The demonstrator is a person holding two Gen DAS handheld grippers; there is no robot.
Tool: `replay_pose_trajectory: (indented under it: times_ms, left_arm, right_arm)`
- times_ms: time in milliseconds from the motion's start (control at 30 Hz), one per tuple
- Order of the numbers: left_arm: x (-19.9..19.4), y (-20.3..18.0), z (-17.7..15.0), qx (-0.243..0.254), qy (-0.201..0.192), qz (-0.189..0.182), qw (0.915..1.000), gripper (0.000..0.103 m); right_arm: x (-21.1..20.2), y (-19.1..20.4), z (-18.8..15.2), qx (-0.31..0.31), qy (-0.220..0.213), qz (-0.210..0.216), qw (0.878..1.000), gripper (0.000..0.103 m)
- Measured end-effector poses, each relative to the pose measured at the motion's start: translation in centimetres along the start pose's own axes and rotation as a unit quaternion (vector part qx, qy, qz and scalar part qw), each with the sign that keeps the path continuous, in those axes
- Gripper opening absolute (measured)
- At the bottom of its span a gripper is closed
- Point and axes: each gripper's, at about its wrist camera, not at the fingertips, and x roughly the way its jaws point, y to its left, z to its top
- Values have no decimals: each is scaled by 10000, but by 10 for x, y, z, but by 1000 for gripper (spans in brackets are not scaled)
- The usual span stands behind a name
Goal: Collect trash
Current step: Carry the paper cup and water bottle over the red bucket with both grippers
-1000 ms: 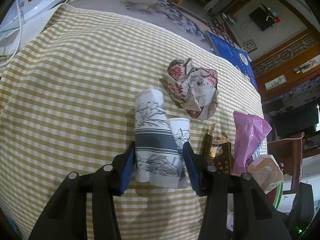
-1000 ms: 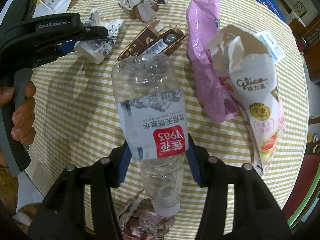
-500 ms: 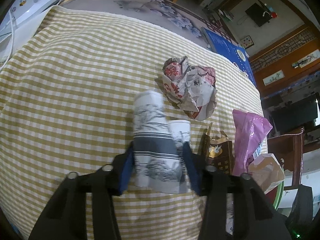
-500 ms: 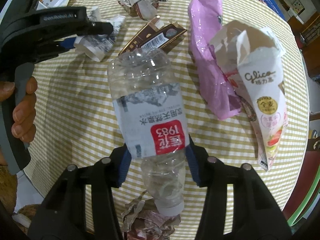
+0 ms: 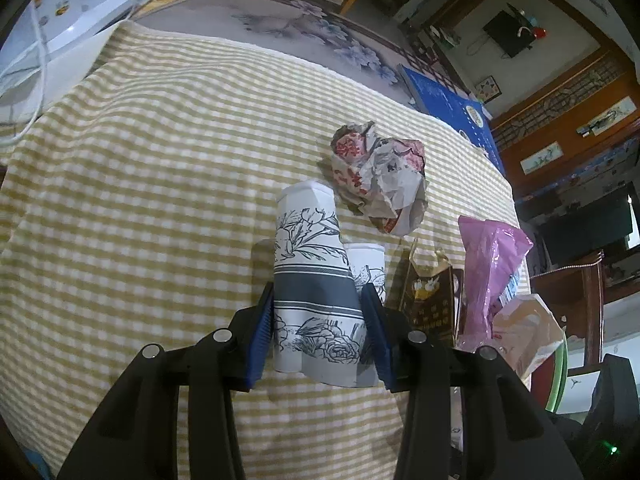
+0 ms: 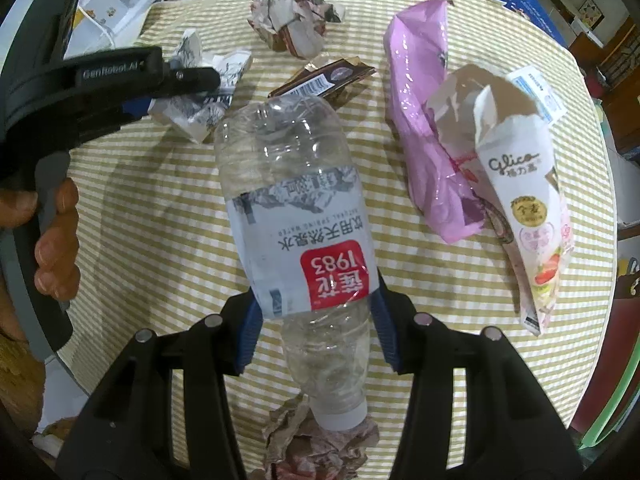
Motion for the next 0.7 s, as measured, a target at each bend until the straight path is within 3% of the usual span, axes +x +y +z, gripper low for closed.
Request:
replay_pose_trajectory:
  times_ms: [267, 367, 533, 700]
  left_arm:
    - [-22, 13, -26, -134, 7, -11, 9999, 40]
    - [-33, 7, -33, -76, -65, -52, 9999, 40]
    - [-67, -25, -45, 383, -411, -112, 9984, 40]
    - [-95, -72, -56, 1073, -695, -207, 9916, 40]
  right_arm:
    - [-15, -1, -14, 175, -178, 111, 9996, 48]
    - [-33, -10, -26, 378, -436, 231, 9981, 48]
    - [-67, -19, -42, 715, -984, 270, 9922, 48]
    - [-113, -35, -69, 989, -1637, 8, 9815, 48]
